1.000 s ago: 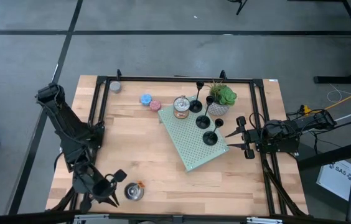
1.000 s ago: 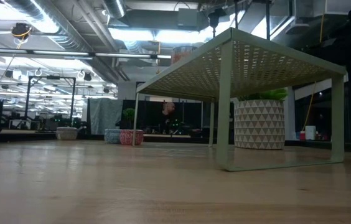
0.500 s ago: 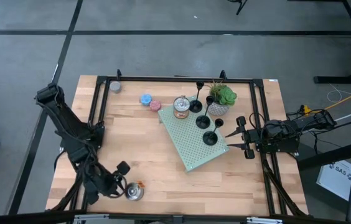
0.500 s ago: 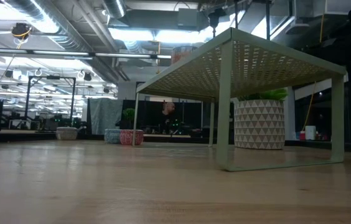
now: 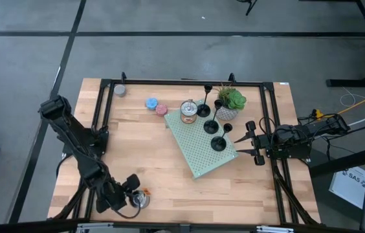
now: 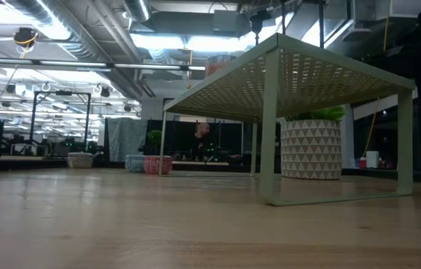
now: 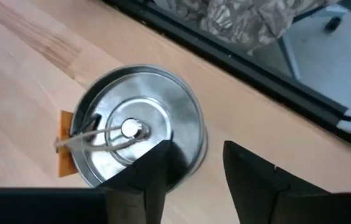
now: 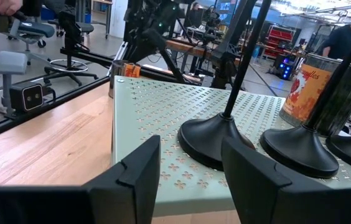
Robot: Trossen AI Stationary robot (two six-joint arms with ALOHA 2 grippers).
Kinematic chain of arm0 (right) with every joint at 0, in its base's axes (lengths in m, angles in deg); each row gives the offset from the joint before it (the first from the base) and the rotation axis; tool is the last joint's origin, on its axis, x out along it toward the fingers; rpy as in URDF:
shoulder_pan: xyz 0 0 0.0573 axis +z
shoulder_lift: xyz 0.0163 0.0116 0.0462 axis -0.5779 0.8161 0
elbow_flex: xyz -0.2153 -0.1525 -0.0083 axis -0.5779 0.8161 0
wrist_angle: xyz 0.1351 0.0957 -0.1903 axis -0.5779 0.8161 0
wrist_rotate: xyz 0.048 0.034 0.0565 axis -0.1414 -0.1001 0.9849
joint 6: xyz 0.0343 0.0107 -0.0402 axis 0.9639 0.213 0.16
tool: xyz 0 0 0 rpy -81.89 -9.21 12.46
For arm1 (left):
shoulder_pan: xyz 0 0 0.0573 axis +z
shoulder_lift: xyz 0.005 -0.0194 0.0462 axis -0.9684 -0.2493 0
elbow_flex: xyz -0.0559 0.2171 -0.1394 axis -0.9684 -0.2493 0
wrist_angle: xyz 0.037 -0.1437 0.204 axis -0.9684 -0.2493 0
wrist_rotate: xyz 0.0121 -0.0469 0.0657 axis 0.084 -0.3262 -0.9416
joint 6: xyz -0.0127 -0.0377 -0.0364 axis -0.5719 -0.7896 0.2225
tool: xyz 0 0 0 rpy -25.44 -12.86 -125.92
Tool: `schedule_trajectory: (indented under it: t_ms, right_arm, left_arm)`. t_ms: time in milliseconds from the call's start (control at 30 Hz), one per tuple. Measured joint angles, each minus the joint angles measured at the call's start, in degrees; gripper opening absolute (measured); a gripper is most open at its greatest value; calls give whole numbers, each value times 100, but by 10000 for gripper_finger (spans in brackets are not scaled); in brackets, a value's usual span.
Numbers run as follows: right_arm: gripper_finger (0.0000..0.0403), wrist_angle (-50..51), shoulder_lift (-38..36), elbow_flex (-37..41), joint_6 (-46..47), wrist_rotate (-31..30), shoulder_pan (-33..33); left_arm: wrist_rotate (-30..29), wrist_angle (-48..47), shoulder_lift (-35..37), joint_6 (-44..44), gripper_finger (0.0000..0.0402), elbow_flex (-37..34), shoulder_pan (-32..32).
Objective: Pick & Place candle stick holders
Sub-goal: Put the brown canned scented candle on the shelf aligned with the other canned scented candle
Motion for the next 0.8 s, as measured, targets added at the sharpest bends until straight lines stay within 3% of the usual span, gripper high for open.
schedule_trajectory:
  t_ms: [200, 467, 800]
  right_arm:
    - [172, 0, -2, 0, -2, 0, 0]
    - [172, -1, 0, 0, 0, 0, 2]
    - [172, -1, 0, 0, 0, 0, 2]
  left_arm:
    - [-216, 97, -186, 8, 110, 28, -2]
    - [-593, 53, -204, -130, 12, 28, 255]
    - [-697, 14, -209, -622, 4, 15, 978]
